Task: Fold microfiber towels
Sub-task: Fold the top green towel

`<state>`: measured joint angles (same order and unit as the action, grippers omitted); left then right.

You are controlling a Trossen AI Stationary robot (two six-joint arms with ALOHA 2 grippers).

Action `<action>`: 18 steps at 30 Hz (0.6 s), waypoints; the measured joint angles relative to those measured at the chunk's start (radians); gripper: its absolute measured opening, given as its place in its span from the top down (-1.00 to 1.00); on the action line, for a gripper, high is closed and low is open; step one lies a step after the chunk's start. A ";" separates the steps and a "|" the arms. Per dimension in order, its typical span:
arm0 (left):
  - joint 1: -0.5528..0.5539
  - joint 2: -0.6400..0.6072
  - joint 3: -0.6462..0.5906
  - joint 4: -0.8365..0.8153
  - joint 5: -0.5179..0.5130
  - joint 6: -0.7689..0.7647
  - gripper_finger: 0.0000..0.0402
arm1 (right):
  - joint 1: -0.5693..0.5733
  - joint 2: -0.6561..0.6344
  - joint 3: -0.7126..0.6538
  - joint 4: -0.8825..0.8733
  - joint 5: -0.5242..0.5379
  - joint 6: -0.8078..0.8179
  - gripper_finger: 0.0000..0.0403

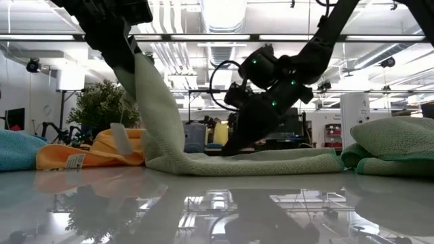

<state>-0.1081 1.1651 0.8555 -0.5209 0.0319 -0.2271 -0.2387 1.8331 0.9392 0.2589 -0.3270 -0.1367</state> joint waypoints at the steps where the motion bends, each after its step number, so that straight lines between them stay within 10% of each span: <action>1: 0.000 0.002 0.000 0.000 0.000 0.000 1.00 | 0.000 0.005 0.004 0.000 -0.014 -0.006 0.07; 18: 0.000 0.005 0.000 0.002 -0.001 0.007 1.00 | 0.012 0.030 0.023 0.011 -0.103 -0.015 0.33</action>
<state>-0.1081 1.1702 0.8551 -0.5194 0.0311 -0.2199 -0.2268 1.8629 0.9619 0.2703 -0.4298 -0.1513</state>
